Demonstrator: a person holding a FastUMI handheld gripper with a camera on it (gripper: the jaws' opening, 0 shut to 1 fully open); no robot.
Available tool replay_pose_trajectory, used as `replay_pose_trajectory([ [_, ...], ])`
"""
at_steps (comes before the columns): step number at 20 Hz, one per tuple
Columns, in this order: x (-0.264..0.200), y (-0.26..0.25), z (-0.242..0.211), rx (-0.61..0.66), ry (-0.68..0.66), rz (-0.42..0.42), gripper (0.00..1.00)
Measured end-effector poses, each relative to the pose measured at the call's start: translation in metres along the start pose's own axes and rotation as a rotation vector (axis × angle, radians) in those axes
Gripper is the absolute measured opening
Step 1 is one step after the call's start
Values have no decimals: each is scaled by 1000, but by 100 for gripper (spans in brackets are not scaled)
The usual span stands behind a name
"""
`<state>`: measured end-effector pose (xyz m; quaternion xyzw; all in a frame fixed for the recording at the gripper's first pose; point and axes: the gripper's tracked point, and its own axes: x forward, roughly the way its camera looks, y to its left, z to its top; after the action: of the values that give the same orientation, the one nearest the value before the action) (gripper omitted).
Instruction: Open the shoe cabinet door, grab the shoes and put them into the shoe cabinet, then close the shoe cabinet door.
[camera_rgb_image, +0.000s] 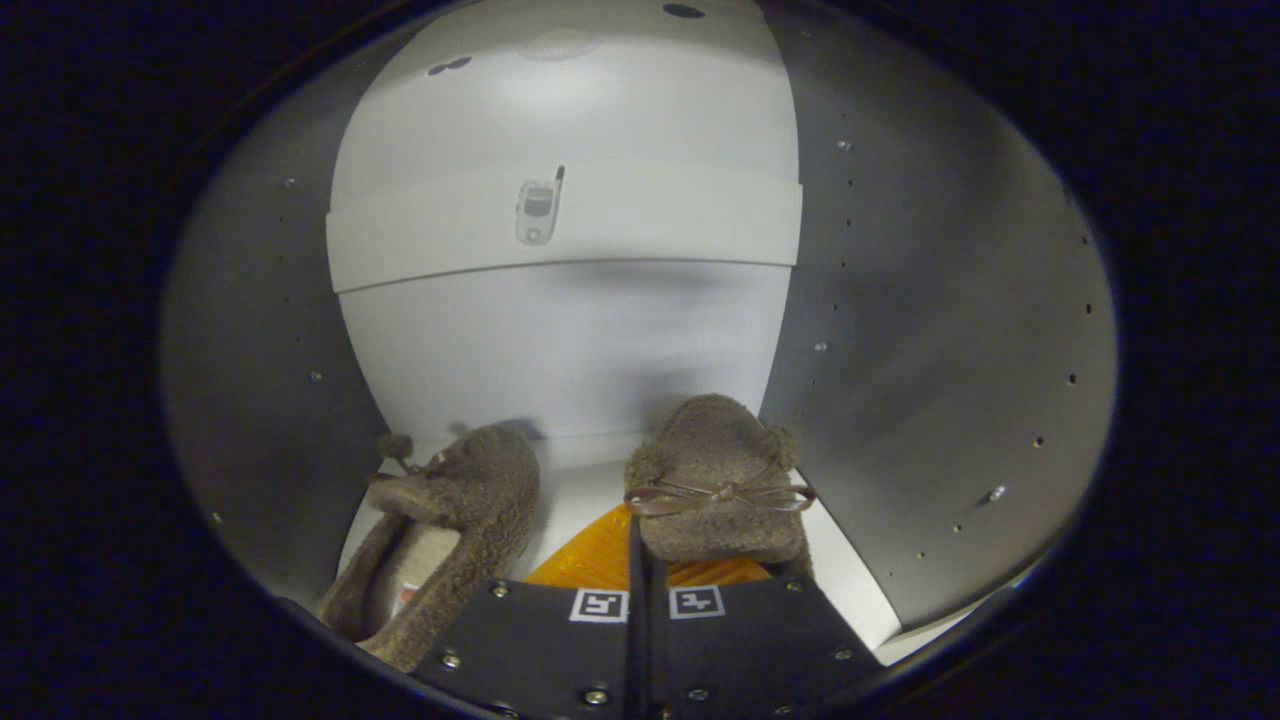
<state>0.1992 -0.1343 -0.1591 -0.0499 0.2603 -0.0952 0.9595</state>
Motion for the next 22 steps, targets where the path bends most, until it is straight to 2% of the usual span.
replay_pose_trajectory([
  [4, 4, -1, -2, 10, 20, 7, 1],
  [6, 4, 0, -4, 11, 29, 13, 10],
  [10, -7, -2, -4, 3, 37, 11, 14],
  [17, -48, -2, -1, -29, 7, 21, 14],
  [22, -98, -6, 8, -50, -68, 34, 14],
])
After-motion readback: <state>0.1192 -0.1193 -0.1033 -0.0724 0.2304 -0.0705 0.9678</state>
